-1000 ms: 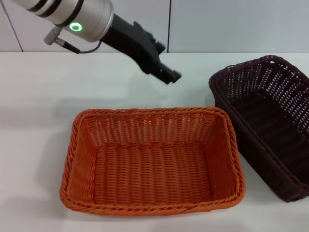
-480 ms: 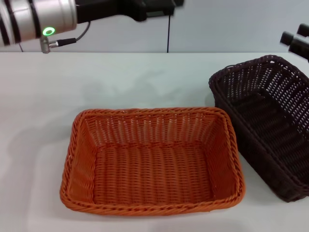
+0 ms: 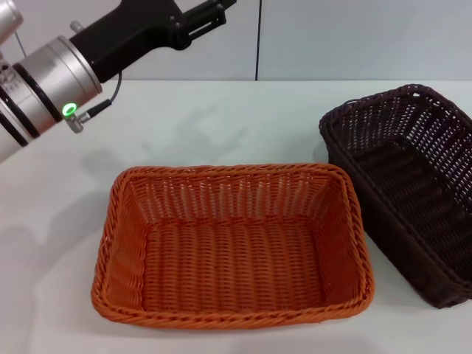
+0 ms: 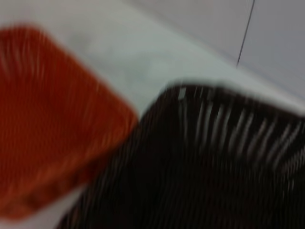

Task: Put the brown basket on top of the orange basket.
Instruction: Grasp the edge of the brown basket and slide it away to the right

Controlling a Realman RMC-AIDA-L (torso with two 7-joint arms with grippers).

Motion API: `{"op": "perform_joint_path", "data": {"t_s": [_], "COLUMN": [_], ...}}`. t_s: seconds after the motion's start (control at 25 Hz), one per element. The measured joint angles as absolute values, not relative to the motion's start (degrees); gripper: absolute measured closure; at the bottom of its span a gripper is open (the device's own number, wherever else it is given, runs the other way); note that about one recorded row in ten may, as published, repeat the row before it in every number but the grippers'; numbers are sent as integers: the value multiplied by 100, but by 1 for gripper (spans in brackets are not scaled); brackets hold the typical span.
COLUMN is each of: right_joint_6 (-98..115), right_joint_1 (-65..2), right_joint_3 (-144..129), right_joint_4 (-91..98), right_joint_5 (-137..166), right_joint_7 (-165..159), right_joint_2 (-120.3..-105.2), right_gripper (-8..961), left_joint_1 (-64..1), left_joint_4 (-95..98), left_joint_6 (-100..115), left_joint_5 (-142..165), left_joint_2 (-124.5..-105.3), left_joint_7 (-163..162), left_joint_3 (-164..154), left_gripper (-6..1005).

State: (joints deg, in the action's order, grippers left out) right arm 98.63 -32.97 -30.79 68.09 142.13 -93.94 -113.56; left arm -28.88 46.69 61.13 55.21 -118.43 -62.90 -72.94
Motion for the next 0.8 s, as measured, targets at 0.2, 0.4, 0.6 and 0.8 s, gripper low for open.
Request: {"op": "perform_joint_path", "data": {"t_s": [0.2, 0.4, 0.6, 0.8], "right_joint_6": [10274, 10734, 11171, 11818], "right_joint_1": [-3264, -3208, -3021, -2959], "right_joint_3": [-3128, -3280, -3506, -3525], "right_joint_4": [6911, 6834, 6814, 6778], "right_joint_5": [15023, 15474, 15523, 15511], "right_joint_7": [-9220, -8944, -8638, -8313], "right_joint_2": [-11372, -11405, -11507, -11573], "right_gripper": [327, 326, 327, 328], "left_joint_1": [-2940, -2937, -2937, -3001], "left_joint_4": [4090, 3980, 3947, 3916], "left_joint_6": [6306, 6312, 6314, 6282], "left_joint_5": [4835, 4595, 4483, 4438], "left_joint_2": [-11853, -11853, -11856, -11856], "left_joint_7": [-5915, -5866, -5865, -5865], "left_joint_3": [-7463, -7547, -7608, -7686], "left_gripper": [149, 149, 149, 149]}}
